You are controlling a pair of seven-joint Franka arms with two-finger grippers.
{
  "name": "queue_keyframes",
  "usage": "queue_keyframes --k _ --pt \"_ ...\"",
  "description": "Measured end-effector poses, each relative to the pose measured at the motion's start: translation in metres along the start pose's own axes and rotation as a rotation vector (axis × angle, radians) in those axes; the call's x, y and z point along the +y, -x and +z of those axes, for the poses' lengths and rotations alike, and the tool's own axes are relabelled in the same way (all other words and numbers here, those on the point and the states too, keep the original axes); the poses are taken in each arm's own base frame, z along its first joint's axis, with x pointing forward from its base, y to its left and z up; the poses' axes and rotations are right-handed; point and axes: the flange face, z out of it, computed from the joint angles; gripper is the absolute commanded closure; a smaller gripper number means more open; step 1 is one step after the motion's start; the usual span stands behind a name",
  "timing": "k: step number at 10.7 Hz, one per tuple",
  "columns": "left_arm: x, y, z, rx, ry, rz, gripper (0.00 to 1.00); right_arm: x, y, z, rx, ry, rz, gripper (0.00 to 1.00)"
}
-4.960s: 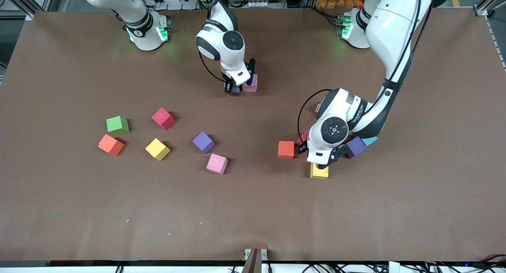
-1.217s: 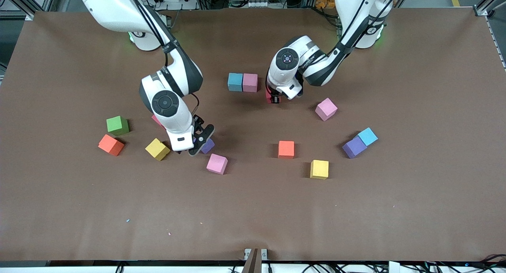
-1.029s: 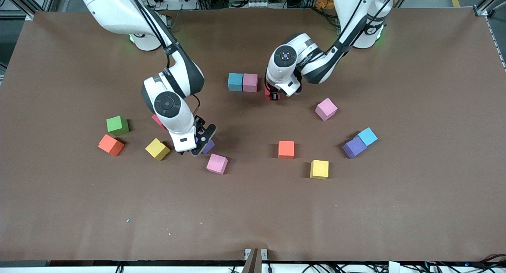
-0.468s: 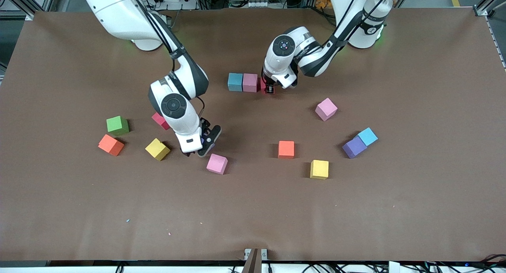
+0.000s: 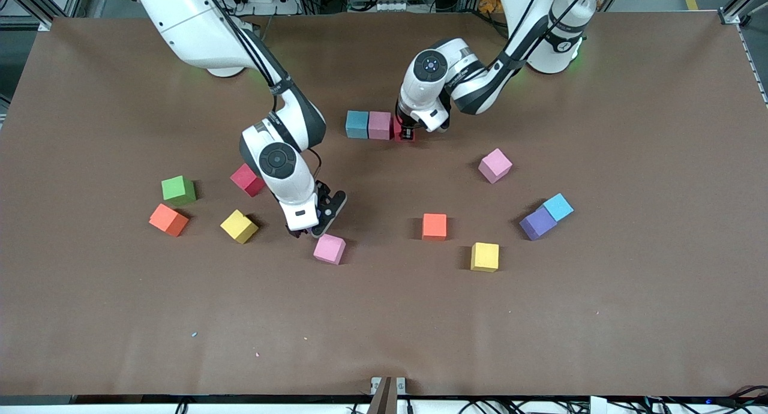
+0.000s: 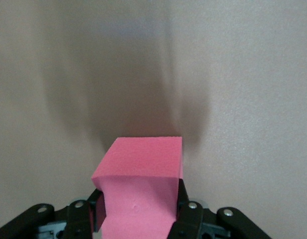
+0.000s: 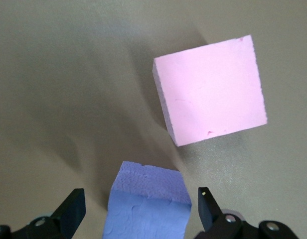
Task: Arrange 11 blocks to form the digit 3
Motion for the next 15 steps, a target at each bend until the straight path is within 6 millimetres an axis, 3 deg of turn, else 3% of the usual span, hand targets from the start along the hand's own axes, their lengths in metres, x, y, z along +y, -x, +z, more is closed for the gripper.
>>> queue_keyframes --k 5,7,8,12,15 --pt "-0.002 0.000 0.001 -0.008 0.006 0.003 1.00 0.007 0.018 0.023 -0.042 -0.021 0.040 0.00" --pt "-0.003 0.001 0.001 -0.010 0.007 0.005 1.00 0.003 0.017 0.024 -0.045 -0.023 0.053 0.73" --pt "-0.004 0.002 0.001 -0.012 0.008 0.007 1.00 0.002 0.017 0.024 -0.045 -0.024 0.054 0.78" --pt "-0.006 0.005 0.002 -0.016 0.010 0.013 1.00 0.004 0.015 0.011 -0.052 -0.022 0.125 0.78" --pt "-0.006 0.005 0.003 -0.017 0.010 0.014 1.00 0.009 0.018 -0.043 -0.078 -0.014 0.328 0.77"
